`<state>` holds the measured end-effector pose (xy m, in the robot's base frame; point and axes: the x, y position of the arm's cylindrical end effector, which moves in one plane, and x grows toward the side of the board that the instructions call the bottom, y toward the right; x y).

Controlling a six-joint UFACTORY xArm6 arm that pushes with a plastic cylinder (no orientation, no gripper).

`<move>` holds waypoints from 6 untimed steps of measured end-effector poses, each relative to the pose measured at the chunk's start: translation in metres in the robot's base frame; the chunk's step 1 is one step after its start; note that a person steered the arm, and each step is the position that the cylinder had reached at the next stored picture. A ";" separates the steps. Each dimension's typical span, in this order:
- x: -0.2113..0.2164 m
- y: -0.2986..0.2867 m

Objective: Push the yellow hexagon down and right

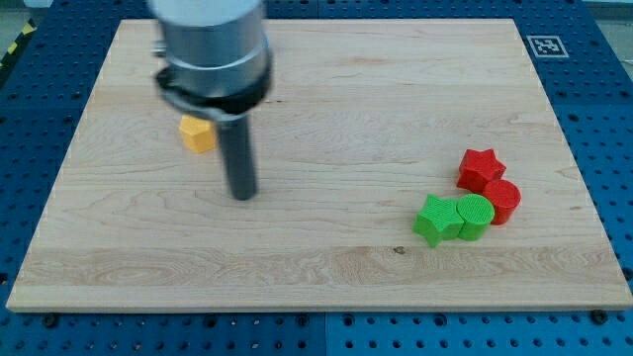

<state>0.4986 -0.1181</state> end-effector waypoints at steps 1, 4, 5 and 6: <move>-0.043 -0.058; -0.060 0.035; -0.055 0.039; -0.067 0.086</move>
